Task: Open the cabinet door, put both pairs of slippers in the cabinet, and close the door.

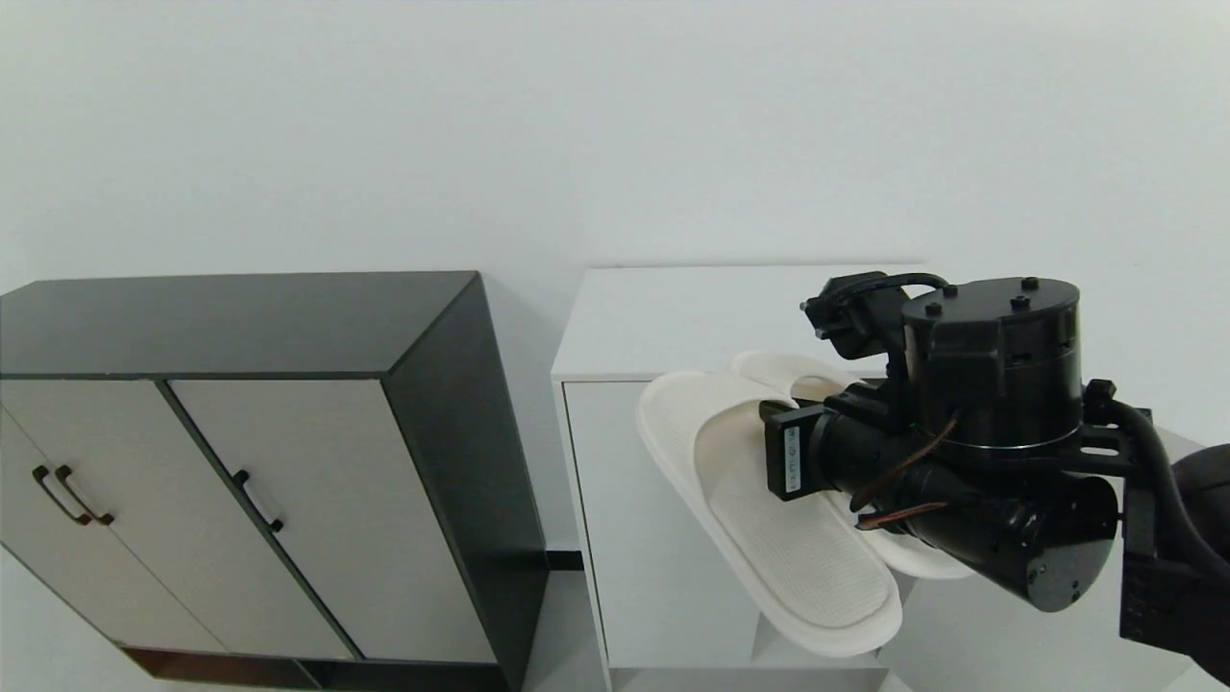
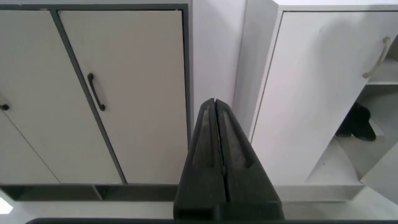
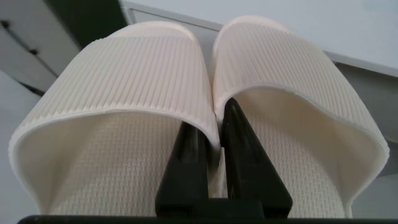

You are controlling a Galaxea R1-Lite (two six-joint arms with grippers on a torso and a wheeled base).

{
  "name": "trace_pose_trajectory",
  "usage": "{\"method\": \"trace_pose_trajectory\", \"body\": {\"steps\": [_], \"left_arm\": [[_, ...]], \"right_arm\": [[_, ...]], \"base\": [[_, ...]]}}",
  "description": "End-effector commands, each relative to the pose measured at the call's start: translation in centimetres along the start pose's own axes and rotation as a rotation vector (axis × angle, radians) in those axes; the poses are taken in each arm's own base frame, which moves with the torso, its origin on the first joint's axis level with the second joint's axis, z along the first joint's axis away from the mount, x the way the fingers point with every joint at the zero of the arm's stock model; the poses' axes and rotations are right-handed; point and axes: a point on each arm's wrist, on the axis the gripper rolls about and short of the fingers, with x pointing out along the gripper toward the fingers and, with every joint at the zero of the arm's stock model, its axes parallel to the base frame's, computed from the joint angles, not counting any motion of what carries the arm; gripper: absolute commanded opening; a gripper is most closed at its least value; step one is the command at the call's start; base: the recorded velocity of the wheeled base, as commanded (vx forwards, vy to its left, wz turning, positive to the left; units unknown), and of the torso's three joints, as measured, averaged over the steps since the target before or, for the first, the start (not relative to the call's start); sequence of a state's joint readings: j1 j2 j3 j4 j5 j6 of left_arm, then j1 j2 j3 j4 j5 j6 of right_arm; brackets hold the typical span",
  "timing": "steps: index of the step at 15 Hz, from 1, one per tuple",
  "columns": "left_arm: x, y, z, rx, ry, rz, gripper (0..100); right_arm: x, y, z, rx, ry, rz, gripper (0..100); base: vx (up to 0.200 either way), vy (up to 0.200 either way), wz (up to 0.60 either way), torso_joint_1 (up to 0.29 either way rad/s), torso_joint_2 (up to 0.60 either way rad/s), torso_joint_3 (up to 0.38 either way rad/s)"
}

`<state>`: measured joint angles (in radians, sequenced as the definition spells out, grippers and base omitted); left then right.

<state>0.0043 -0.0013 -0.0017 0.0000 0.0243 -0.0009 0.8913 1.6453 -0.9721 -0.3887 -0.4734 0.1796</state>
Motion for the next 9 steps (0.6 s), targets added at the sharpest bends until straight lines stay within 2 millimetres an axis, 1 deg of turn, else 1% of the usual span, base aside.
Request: {"method": "trace_pose_trajectory", "body": {"steps": [1, 9], "left_arm": [[0.01, 0.0, 0.0, -0.001, 0.001, -0.001, 0], [0.01, 0.0, 0.0, 0.001, 0.001, 0.001, 0]], "right_arm": [[0.06, 0.12, -0.09, -0.002, 0.002, 0.003, 0], [0.46, 0.23, -0.61, -0.005, 0.007, 0.001, 0]], "base": [[0.0, 0.0, 0.0, 0.0, 0.0, 0.0], [0.0, 0.0, 0.0, 0.0, 0.0, 0.0]]}}
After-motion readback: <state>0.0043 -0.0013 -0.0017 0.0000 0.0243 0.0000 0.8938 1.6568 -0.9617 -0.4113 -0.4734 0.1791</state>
